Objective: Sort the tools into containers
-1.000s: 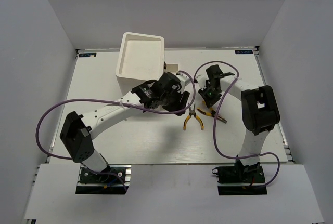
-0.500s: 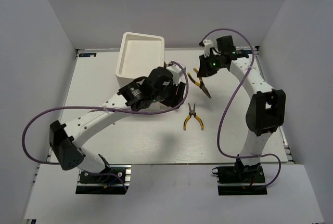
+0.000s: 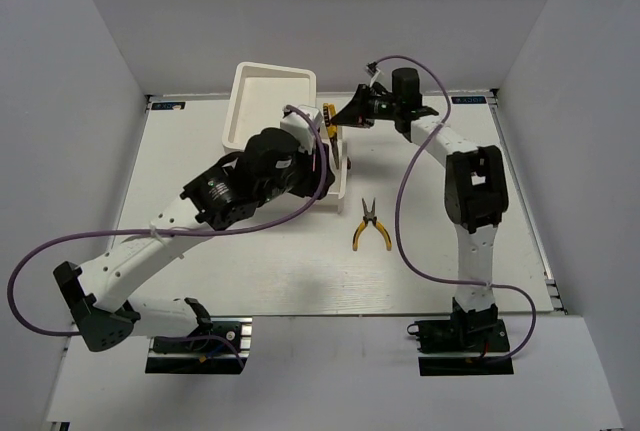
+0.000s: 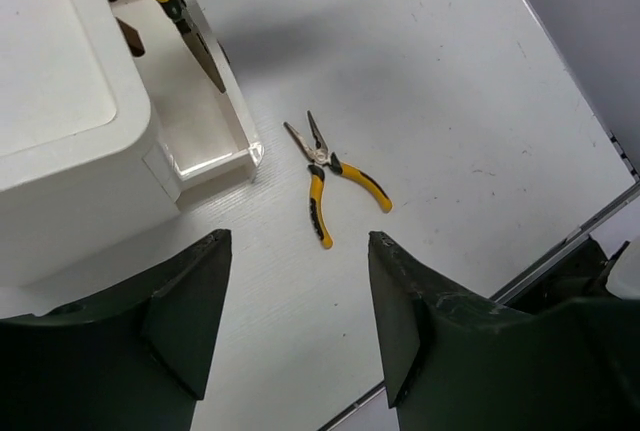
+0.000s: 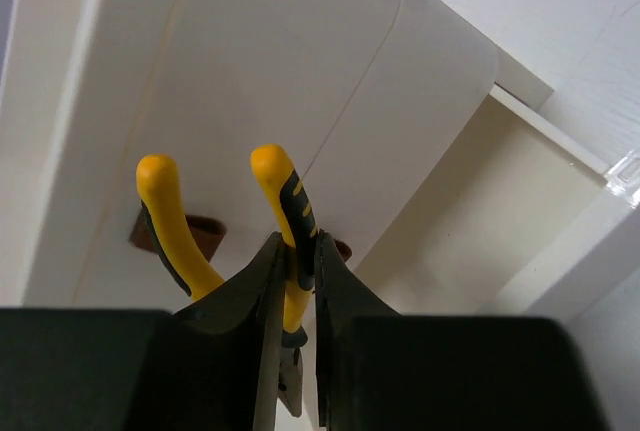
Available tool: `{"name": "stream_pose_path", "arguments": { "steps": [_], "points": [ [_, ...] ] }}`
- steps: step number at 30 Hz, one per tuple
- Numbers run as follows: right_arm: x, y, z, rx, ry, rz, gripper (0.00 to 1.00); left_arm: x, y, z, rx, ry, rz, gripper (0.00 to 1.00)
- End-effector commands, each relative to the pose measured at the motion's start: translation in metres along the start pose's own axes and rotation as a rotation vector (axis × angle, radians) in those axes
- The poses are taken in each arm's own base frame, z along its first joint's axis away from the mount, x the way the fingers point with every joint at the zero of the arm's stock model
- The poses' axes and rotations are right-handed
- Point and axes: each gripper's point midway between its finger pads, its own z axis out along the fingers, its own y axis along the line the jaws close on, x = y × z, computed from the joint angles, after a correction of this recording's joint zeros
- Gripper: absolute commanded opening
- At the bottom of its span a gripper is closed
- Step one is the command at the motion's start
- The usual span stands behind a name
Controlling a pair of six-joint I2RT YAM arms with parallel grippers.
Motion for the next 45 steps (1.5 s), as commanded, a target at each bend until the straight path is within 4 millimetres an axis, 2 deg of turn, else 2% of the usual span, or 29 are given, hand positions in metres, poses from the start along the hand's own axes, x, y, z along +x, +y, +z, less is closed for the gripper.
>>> {"name": "stream_pose_path", "arguments": {
  "steps": [1, 4, 5, 8, 9, 11, 14, 17, 18, 19, 21, 22, 23, 24, 25, 26, 27, 28, 29, 30, 31, 33, 34, 35, 36, 37, 38, 41, 45],
  "points": [
    [-0.027, 0.041, 0.011, -0.128, -0.064, -0.108, 0.00, 0.008, 0.008, -0.007, -0.038, 0.019, -0.014, 0.67],
    [-0.016, 0.029, 0.018, -0.127, -0.056, -0.104, 0.00, 0.012, 0.008, -0.001, -0.046, 0.039, -0.017, 0.70],
    [-0.012, 0.026, 0.020, -0.127, -0.050, -0.098, 0.04, 0.014, 0.005, 0.005, -0.043, 0.055, -0.015, 0.70],
    [-0.010, 0.024, 0.018, -0.130, -0.049, -0.103, 0.32, 0.024, 0.002, 0.015, -0.032, 0.094, -0.008, 0.71],
    [-0.009, 0.025, 0.018, -0.128, -0.049, -0.101, 0.52, 0.032, 0.000, 0.023, -0.026, 0.124, -0.004, 0.71],
    [-0.013, 0.023, 0.014, -0.119, -0.058, -0.107, 0.63, 0.040, -0.007, 0.034, 0.008, 0.148, -0.005, 0.71],
    [-0.012, 0.020, 0.014, -0.111, -0.051, -0.111, 0.66, 0.058, -0.009, 0.053, 0.014, 0.209, 0.023, 0.71],
    [-0.014, 0.021, 0.008, -0.108, -0.055, -0.114, 0.66, 0.065, -0.015, 0.066, 0.026, 0.227, 0.039, 0.71],
    [-0.012, 0.019, 0.006, -0.104, -0.054, -0.106, 0.64, 0.065, -0.015, 0.069, 0.026, 0.230, 0.050, 0.71],
    [-0.021, 0.022, -0.004, -0.099, -0.074, -0.124, 0.60, 0.070, -0.016, 0.072, 0.031, 0.248, 0.051, 0.71],
    [-0.026, 0.013, -0.019, -0.026, -0.089, -0.102, 0.48, 0.089, -0.018, 0.085, 0.030, 0.301, 0.076, 0.70],
    [-0.026, 0.001, -0.029, 0.069, -0.085, -0.098, 0.24, 0.095, -0.022, 0.089, 0.044, 0.313, 0.090, 0.68],
    [-0.044, -0.012, -0.045, 0.180, -0.133, -0.151, 0.05, 0.105, -0.023, 0.094, 0.046, 0.333, 0.108, 0.66],
    [-0.032, -0.035, -0.066, 0.325, -0.093, -0.095, 0.00, 0.111, -0.022, 0.099, 0.042, 0.343, 0.110, 0.65],
    [-0.038, -0.046, -0.082, 0.371, -0.114, -0.092, 0.00, 0.128, -0.019, 0.106, 0.036, 0.389, 0.125, 0.60],
    [-0.017, -0.074, -0.100, 0.424, -0.091, -0.055, 0.00, 0.133, -0.023, 0.110, 0.043, 0.395, 0.132, 0.60],
    [-0.028, -0.059, -0.114, 0.408, -0.136, -0.094, 0.00, 0.143, -0.020, 0.113, 0.035, 0.419, 0.145, 0.60],
    [-0.024, -0.063, -0.122, 0.421, -0.140, -0.079, 0.00, 0.147, -0.019, 0.117, 0.036, 0.425, 0.160, 0.60],
    [-0.003, -0.089, -0.143, 0.465, -0.130, -0.011, 0.00, 0.158, -0.016, 0.124, 0.025, 0.454, 0.165, 0.60],
    [-0.005, -0.078, -0.155, 0.452, -0.143, -0.032, 0.00, 0.163, -0.021, 0.127, 0.052, 0.460, 0.190, 0.61],
    [0.000, -0.083, -0.162, 0.465, -0.144, -0.013, 0.00, 0.162, -0.023, 0.130, 0.052, 0.460, 0.190, 0.63],
    [0.024, -0.096, -0.190, 0.493, -0.145, 0.051, 0.00, 0.174, -0.024, 0.140, 0.072, 0.490, 0.219, 0.65],
    [0.022, -0.094, -0.199, 0.494, -0.162, 0.041, 0.00, 0.174, -0.025, 0.145, 0.072, 0.492, 0.219, 0.65],
    [0.037, -0.099, -0.201, 0.491, -0.145, 0.072, 0.00, 0.179, -0.027, 0.149, 0.085, 0.507, 0.228, 0.65],
    [0.038, -0.102, -0.210, 0.493, -0.155, 0.082, 0.00, 0.182, -0.033, 0.151, 0.099, 0.515, 0.232, 0.65],
    [0.037, -0.095, -0.213, 0.480, -0.163, 0.061, 0.00, 0.192, -0.032, 0.157, 0.106, 0.536, 0.242, 0.65],
    [0.045, -0.096, -0.214, 0.474, -0.156, 0.080, 0.00, 0.193, -0.033, 0.160, 0.105, 0.538, 0.243, 0.65],
    [0.046, -0.093, -0.222, 0.457, -0.168, 0.084, 0.00, 0.205, -0.037, 0.170, 0.116, 0.561, 0.258, 0.65],
    [0.045, -0.093, -0.229, 0.444, -0.193, 0.103, 0.00, 0.225, -0.031, 0.179, 0.104, 0.599, 0.263, 0.65]
  ]
}}
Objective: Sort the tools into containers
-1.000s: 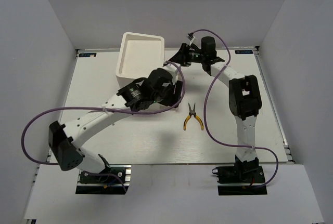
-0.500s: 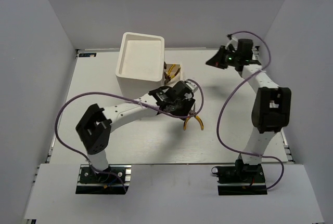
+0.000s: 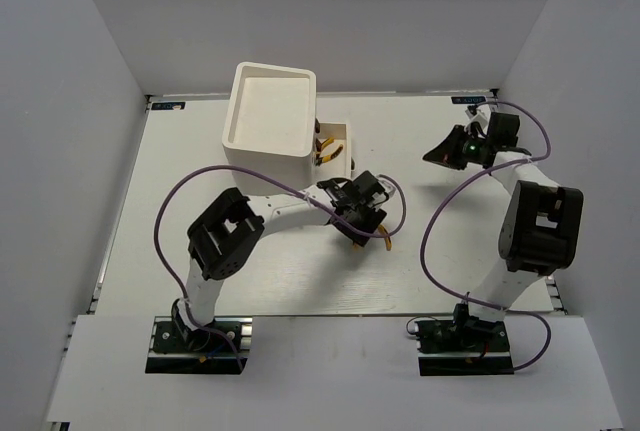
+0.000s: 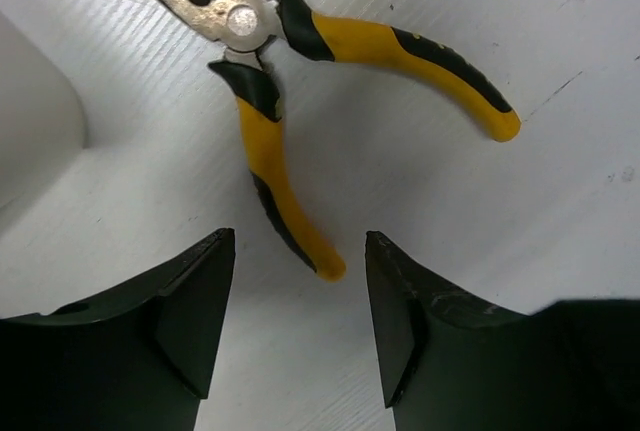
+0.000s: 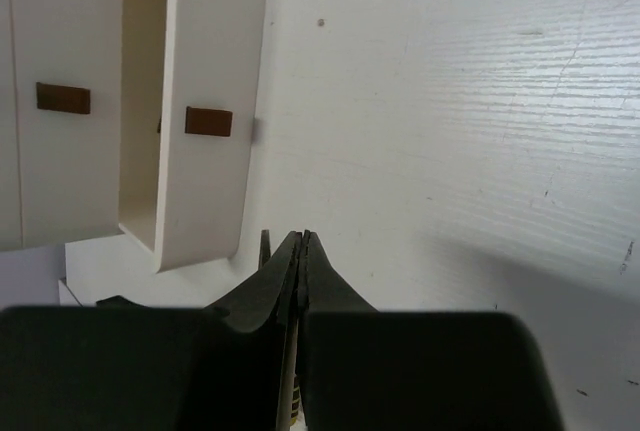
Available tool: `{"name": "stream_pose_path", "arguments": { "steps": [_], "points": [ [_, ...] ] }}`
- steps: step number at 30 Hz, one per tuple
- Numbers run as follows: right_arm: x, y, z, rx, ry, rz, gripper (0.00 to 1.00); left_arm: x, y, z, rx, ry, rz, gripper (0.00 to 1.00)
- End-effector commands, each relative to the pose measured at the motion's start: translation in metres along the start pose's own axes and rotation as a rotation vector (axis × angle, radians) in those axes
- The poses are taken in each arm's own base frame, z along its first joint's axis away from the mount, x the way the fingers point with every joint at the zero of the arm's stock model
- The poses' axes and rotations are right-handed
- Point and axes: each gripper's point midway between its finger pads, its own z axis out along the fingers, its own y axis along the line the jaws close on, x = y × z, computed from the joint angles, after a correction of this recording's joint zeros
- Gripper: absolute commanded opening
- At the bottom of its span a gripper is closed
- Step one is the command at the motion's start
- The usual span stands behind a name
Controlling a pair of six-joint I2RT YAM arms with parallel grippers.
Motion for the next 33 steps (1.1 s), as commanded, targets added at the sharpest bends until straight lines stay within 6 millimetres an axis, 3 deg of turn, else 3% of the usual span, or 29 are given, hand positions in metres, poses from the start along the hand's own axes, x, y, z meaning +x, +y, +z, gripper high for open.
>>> {"name": "stream_pose_path", "arguments": {
  "steps": [1, 5, 8, 9, 10, 12, 13, 17, 19, 21, 22, 24, 25, 26, 28, 33],
  "points": [
    [-0.015, 0.016, -0.016, -0.060, -0.058, -0.047, 0.00, -0.022, -0.013, 0.000, 0.041, -0.059, 0.024, 0.65],
    [-0.015, 0.016, -0.019, -0.078, -0.064, -0.032, 0.00, -0.015, -0.008, 0.013, -0.007, -0.033, 0.033, 0.55],
    [-0.015, 0.016, -0.021, -0.086, -0.071, -0.018, 0.00, -0.011, -0.010, 0.018, -0.015, -0.020, 0.041, 0.37],
    [-0.014, 0.017, -0.022, -0.090, -0.071, -0.018, 0.00, -0.010, -0.010, 0.020, -0.017, -0.012, 0.042, 0.23],
    [-0.014, 0.016, -0.023, -0.093, -0.071, -0.018, 0.00, -0.009, -0.011, 0.020, -0.008, -0.009, 0.042, 0.18],
    [-0.014, 0.017, -0.025, -0.095, -0.075, -0.017, 0.00, -0.026, -0.022, 0.007, 0.022, -0.056, 0.059, 0.08],
    [-0.014, 0.016, -0.027, -0.098, -0.076, -0.019, 0.00, -0.044, -0.028, -0.003, 0.042, -0.100, 0.057, 0.05],
    [-0.015, 0.017, -0.032, -0.087, -0.082, -0.060, 0.00, -0.092, -0.035, -0.055, 0.026, -0.222, 0.069, 0.00],
    [-0.013, 0.017, -0.033, -0.085, -0.074, -0.057, 0.00, -0.121, -0.014, -0.084, -0.055, -0.300, 0.034, 0.00],
    [-0.009, 0.014, -0.034, -0.076, -0.060, -0.066, 0.00, -0.126, 0.010, -0.098, -0.160, -0.298, 0.024, 0.00],
    [-0.007, 0.013, -0.034, -0.073, -0.056, -0.070, 0.00, -0.142, 0.032, -0.115, -0.258, -0.339, -0.006, 0.00],
    [-0.005, 0.017, -0.035, -0.086, -0.030, -0.102, 0.00, -0.134, 0.058, -0.124, -0.365, -0.275, -0.005, 0.00],
    [0.000, 0.017, -0.035, -0.091, -0.008, -0.103, 0.00, -0.146, 0.076, -0.140, -0.447, -0.300, -0.029, 0.00],
    [0.000, 0.021, -0.036, -0.112, 0.005, -0.100, 0.00, -0.143, 0.081, -0.136, -0.482, -0.275, -0.024, 0.00],
    [0.007, 0.023, -0.035, -0.127, 0.031, -0.104, 0.00, -0.144, 0.108, -0.153, -0.587, -0.266, -0.034, 0.00],
    [0.011, 0.021, -0.035, -0.128, 0.039, -0.103, 0.00, -0.149, 0.144, -0.189, -0.786, -0.275, -0.013, 0.00]
  ]
}}
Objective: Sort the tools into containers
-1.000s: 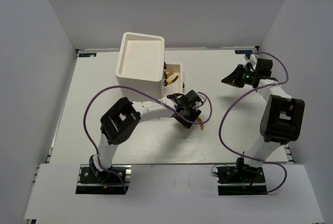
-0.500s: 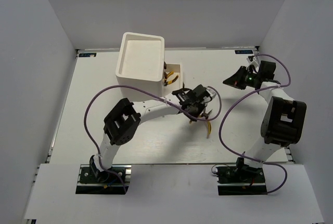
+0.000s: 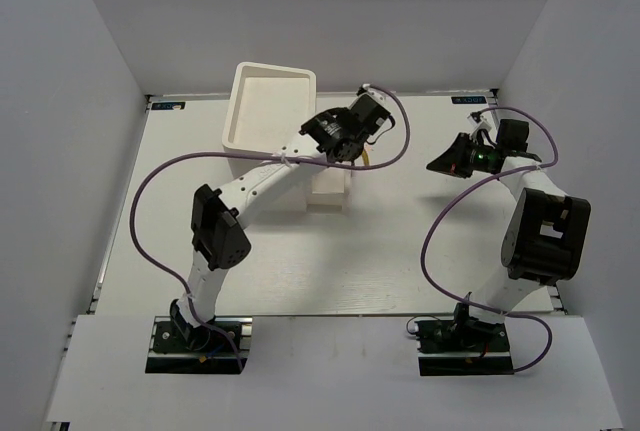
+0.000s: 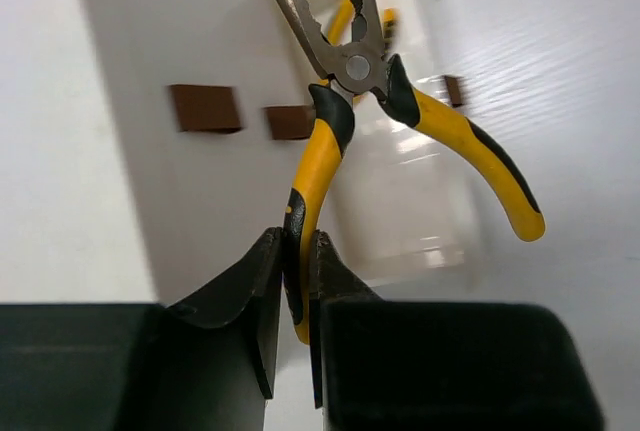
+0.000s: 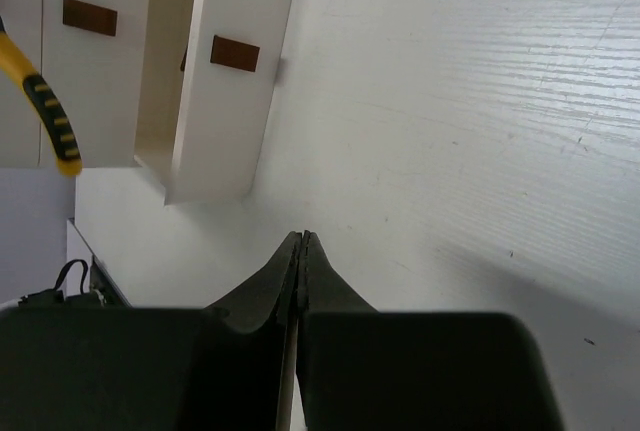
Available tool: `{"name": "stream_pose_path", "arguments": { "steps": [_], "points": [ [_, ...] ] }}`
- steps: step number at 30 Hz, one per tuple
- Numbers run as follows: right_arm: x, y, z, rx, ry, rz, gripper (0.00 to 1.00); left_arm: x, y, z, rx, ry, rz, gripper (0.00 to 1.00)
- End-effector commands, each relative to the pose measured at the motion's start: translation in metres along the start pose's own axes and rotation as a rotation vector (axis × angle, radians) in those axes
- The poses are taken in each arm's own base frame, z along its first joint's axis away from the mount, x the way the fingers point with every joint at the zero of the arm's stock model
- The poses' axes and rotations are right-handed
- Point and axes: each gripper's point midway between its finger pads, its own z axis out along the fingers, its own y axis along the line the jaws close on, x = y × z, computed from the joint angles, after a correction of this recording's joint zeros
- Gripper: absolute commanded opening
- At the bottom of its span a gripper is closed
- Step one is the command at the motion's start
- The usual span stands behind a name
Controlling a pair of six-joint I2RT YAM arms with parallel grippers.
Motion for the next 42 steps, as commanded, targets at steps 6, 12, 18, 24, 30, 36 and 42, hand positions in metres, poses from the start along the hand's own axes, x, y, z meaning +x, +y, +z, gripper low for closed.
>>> {"name": "stream_pose_path", "arguments": {
  "steps": [6, 12, 18, 24, 30, 36, 42],
  "points": [
    [-0.003, 0.011, -0.003, -0.045, 0.005, -0.041, 0.00, 0.006, 0.070, -0.012, -0.318, 0.015, 0.181, 0.00],
    [-0.001, 0.011, -0.002, -0.059, 0.010, -0.019, 0.00, 0.008, 0.068, -0.004, -0.404, 0.005, 0.280, 0.00],
    [0.005, 0.013, -0.002, -0.077, 0.017, 0.004, 0.00, 0.004, 0.066, 0.007, -0.495, -0.013, 0.324, 0.00],
    [0.008, 0.014, -0.003, -0.094, 0.020, -0.012, 0.00, 0.010, 0.053, 0.027, -0.487, -0.009, 0.363, 0.00],
    [0.008, 0.015, -0.002, -0.111, 0.024, -0.017, 0.08, 0.025, 0.035, 0.041, -0.432, 0.012, 0.377, 0.19],
    [0.000, 0.017, 0.000, -0.119, 0.023, -0.026, 0.18, 0.018, 0.030, 0.039, -0.399, -0.002, 0.328, 0.56],
    [-0.005, 0.015, 0.005, -0.118, 0.040, -0.032, 0.19, -0.030, 0.022, 0.006, -0.293, -0.126, 0.209, 0.36]
  ]
}}
